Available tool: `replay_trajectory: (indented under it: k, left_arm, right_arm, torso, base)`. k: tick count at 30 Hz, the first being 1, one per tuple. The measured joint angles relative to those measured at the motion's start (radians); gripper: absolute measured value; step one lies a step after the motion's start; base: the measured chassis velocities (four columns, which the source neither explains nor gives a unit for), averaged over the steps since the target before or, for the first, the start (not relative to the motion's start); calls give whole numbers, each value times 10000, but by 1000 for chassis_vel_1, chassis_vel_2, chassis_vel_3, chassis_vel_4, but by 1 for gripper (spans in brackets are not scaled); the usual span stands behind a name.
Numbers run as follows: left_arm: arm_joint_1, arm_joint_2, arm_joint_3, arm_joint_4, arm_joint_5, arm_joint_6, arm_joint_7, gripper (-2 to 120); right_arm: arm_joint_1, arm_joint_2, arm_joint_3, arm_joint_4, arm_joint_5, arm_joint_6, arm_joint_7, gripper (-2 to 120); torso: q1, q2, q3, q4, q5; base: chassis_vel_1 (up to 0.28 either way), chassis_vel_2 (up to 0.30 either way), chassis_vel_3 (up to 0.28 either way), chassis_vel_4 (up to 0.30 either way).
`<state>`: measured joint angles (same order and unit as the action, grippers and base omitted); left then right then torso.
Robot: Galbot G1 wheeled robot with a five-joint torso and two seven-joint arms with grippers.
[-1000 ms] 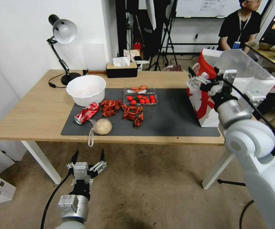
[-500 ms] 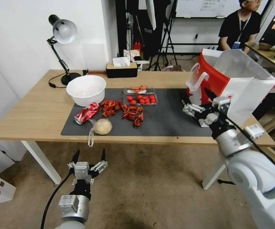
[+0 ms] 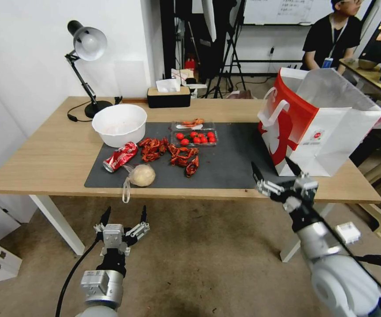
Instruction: Pick up the trash from the table and place it into the takeout bag.
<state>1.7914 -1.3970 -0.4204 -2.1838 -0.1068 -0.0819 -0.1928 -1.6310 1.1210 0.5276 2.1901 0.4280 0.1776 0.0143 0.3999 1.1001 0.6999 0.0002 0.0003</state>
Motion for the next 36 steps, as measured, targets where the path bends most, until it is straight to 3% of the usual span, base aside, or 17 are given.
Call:
replay_trajectory:
  k: [6, 13, 36]
  left_arm:
    - [14, -55, -36, -51, -63, -9, -21, 100]
    - [-39, -58, -52, -50, -86, -11, -31, 100]
    - [-646, 226, -235, -27, -516, -354, 68, 100]
  right_arm:
    - [-1046, 435, -47, -444, -443, 1063, 93, 100]
    - [-1550, 947, -66, -738, -847, 1636, 417, 100]
    - [-1519, 989, -213, -871, -883, 1739, 378, 100]
  torso:
    - [0, 0, 0, -3, -3]
    - [0, -1, 0, -3, -2]
    - [0, -1, 1, -1, -2]
  base:
    - [0, 0, 0, 0]
    - [0, 0, 0, 0]
    - [0, 0, 0, 0]
